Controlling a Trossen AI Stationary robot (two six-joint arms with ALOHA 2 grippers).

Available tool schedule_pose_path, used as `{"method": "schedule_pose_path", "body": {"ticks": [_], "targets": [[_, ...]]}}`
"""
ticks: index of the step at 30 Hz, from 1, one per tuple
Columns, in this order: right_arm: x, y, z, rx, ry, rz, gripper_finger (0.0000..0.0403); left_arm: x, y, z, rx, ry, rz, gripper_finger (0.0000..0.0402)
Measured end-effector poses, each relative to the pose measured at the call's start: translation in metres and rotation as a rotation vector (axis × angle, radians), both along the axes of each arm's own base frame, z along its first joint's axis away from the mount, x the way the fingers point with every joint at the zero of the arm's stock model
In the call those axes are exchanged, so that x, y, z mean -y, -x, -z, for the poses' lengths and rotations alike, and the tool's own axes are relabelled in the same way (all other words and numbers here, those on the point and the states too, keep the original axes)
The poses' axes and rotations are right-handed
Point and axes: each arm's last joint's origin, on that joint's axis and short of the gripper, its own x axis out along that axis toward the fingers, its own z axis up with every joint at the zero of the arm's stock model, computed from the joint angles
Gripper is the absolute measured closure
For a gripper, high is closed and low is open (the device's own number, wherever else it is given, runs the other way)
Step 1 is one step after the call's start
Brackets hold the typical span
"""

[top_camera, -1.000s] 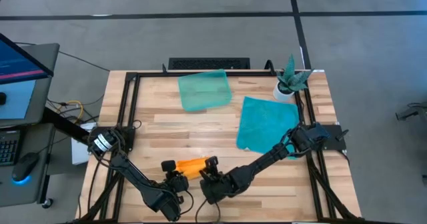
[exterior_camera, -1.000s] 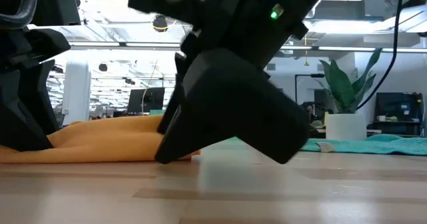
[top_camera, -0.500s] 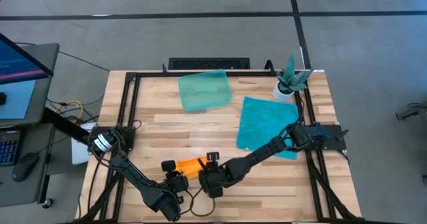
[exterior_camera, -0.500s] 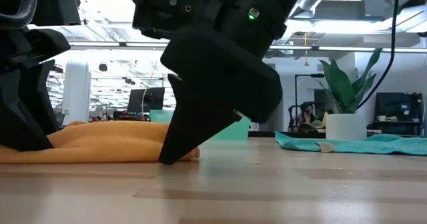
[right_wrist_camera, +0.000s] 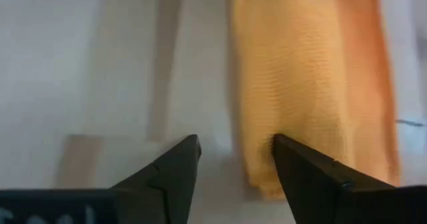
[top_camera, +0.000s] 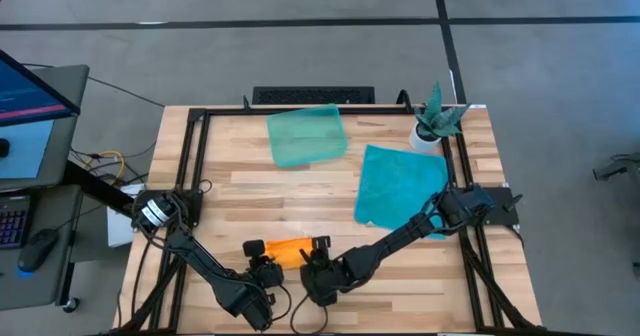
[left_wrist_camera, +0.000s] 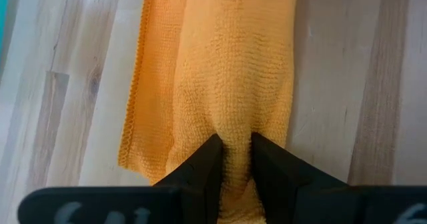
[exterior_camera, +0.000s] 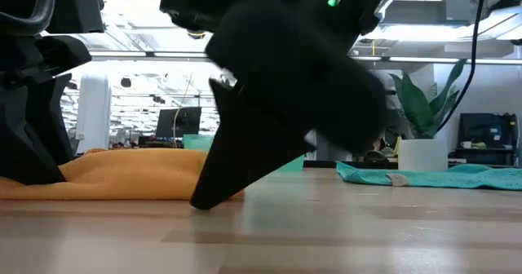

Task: Roll microfiber towels into tight, uniform cylinder then place into a basket
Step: Roll the yellow microfiber towel

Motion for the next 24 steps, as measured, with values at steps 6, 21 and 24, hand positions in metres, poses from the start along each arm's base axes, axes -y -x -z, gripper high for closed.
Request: {"method": "schedule_pose_path", "body": {"ticks": [6, 21, 24], "targets": [[-0.012, -0.004, -0.030, -0.009, -0.017, -0.042, 0.0187, 0.000, 0.000, 0.000, 0.001, 0.004, -0.008, 0.0329], [0.011, -0.020, -0.027, 0.001, 0.089, -0.103, 0.0209, 0.001, 0.001, 0.000, 0.010, 0.011, -0.022, 0.0329], [0.024, -0.020, -0.015, -0.033, 0.078, -0.037, 0.0209, 0.001, 0.001, 0.000, 0.010, 0.012, -0.023, 0.0329]]}}
